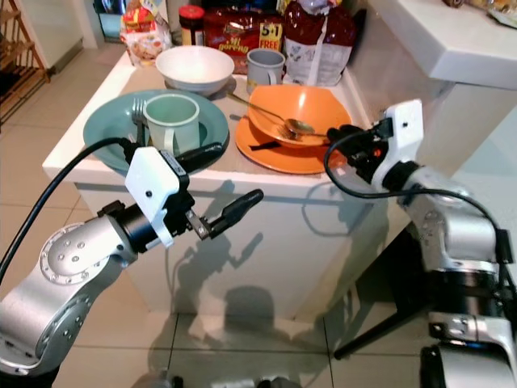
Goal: Setting the table
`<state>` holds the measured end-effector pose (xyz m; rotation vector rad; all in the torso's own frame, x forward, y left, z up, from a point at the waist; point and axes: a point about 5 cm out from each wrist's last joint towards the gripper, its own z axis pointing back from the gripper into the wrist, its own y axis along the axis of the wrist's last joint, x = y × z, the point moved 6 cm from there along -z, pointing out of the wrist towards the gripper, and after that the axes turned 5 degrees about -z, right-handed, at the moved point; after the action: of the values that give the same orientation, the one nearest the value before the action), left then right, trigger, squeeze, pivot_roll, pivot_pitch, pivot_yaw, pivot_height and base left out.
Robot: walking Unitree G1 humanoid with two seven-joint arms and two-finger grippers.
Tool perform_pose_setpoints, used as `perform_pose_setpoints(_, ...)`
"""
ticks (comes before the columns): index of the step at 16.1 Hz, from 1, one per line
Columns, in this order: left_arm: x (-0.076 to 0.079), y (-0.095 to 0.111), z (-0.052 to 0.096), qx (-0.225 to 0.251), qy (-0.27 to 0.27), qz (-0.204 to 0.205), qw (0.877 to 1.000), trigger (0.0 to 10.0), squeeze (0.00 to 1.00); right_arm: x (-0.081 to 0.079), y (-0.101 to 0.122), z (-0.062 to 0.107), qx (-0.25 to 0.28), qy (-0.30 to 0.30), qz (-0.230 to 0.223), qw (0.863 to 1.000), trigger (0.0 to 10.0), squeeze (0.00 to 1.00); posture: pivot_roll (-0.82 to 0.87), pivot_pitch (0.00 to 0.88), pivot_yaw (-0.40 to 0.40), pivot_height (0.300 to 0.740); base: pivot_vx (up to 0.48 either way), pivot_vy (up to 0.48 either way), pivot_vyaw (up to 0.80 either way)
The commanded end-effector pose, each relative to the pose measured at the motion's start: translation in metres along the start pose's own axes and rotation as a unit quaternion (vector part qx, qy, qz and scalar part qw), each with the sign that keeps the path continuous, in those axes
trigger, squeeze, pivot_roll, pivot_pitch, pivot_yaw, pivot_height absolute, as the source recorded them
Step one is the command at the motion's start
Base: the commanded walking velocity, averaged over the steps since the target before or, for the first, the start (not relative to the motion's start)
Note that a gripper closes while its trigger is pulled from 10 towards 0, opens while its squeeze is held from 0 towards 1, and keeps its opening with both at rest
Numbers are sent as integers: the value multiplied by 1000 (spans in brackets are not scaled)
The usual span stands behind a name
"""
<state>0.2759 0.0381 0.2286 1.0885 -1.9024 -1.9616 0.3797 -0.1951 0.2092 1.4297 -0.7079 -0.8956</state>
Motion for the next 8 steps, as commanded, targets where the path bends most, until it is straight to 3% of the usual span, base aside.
perform_pose_setpoints(1, 5, 2, -1, 4, -13, -3, 1000, 10000, 0, 1, 15, 9, 3, 6, 5, 1000, 0, 0, 153, 25, -78, 740, 0, 0, 0)
perform_pose_setpoints(4, 7, 2, -2, 4, -18, -1, 1000, 10000, 0, -2, 34, 19, -1, 27, 9, 1000, 0, 0, 144, 24, -76, 740, 0, 0, 0)
perform_pose_setpoints(8, 5, 1, -3, 6, -16, -2, 1000, 10000, 0, -4, 65, 29, 13, 34, 50, 998, 0, 0, 139, 21, -78, 740, 0, 0, 0)
